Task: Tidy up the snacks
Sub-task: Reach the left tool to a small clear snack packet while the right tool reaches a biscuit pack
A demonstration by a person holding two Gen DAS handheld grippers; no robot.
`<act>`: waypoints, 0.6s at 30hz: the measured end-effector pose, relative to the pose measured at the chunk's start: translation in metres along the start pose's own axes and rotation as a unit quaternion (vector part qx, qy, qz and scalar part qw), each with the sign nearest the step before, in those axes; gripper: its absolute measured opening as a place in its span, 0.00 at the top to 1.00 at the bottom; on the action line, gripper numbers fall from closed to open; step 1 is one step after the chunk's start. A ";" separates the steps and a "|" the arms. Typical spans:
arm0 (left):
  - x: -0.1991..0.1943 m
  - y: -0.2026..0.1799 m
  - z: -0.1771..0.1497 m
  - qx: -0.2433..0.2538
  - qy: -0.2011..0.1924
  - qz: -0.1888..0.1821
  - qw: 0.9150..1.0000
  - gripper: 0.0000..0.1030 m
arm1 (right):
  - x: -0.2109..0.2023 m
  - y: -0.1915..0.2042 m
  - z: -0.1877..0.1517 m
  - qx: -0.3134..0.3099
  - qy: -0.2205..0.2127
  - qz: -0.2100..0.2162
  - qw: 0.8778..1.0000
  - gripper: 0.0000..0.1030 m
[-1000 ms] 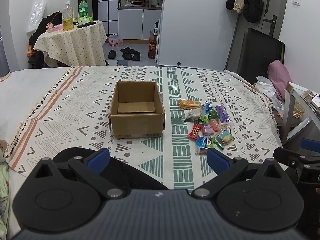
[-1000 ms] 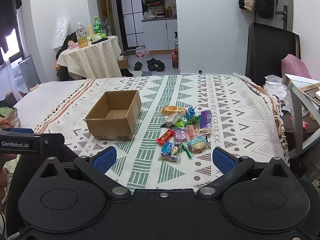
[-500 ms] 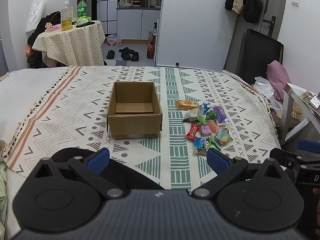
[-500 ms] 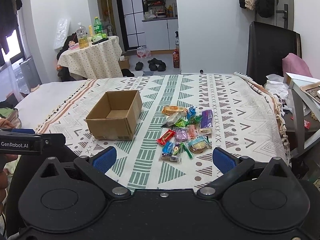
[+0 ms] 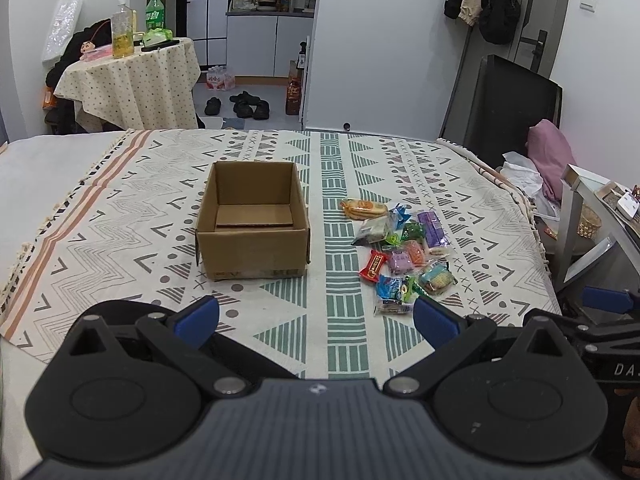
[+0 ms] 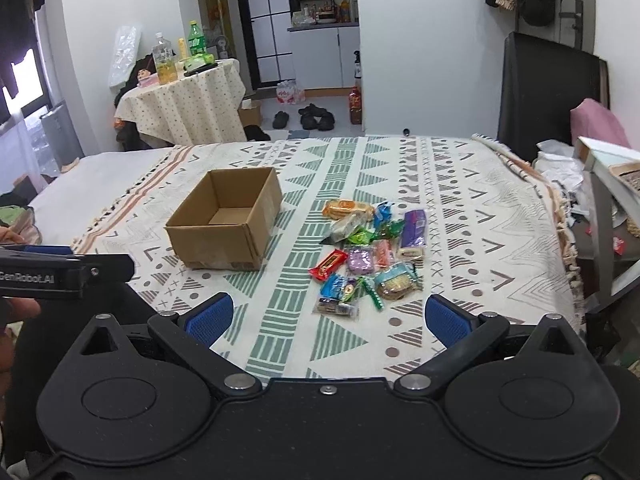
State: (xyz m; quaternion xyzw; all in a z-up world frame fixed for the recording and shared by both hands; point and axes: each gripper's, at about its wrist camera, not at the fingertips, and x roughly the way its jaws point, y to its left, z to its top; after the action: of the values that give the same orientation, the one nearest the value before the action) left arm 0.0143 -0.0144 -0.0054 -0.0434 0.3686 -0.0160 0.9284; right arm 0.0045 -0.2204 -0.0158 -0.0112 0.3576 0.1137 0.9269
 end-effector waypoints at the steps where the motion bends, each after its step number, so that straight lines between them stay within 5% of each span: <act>1: 0.002 0.000 0.001 -0.002 0.000 -0.003 1.000 0.00 | 0.001 -0.001 0.000 0.002 0.001 0.002 1.000 0.00; 18: 0.054 -0.002 0.012 -0.029 0.023 -0.003 0.999 0.01 | 0.040 -0.033 0.009 0.026 0.005 -0.008 1.000 0.00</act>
State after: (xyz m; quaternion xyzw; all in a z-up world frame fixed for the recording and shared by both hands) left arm 0.0625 -0.0193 -0.0333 -0.0709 0.3898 -0.0090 0.9181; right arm 0.0467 -0.2436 -0.0379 0.0095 0.3651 0.0964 0.9259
